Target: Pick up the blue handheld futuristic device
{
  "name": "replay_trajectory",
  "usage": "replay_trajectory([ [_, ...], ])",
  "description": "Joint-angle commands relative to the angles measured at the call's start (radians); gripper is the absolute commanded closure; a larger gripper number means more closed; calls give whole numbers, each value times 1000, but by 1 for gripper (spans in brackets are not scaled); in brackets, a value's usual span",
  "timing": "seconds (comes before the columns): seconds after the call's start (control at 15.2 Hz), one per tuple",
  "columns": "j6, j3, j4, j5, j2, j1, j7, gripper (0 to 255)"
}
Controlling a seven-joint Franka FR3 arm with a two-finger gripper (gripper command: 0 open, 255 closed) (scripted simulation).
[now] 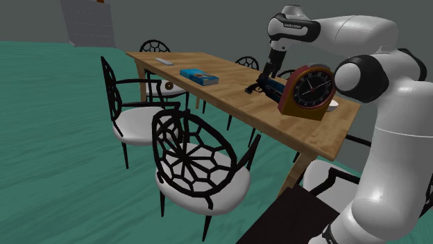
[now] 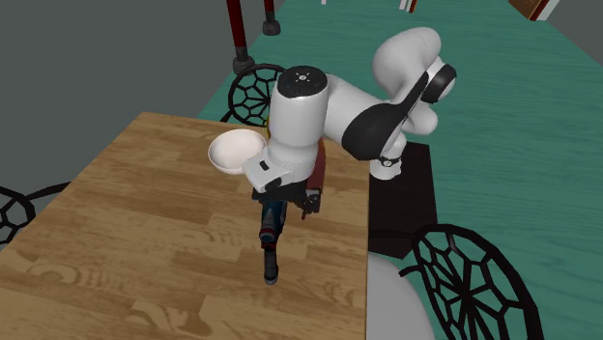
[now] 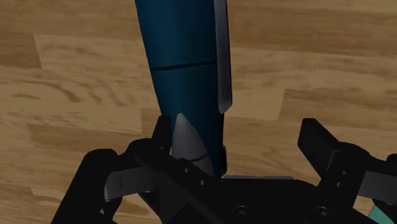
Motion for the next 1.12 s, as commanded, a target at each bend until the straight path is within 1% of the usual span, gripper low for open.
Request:
replay_trajectory([
  [0.0, -37, -1, 142, 30, 91, -37, -28, 0],
  [0.46, 79, 0, -10, 17, 54, -18, -22, 0],
  [0.59, 88, 0, -21, 16, 52, -16, -22, 0],
  [0.66, 92, 0, -28, 15, 49, -15, -22, 255],
  [1.06, 90, 0, -22, 17, 54, -17, -23, 255],
])
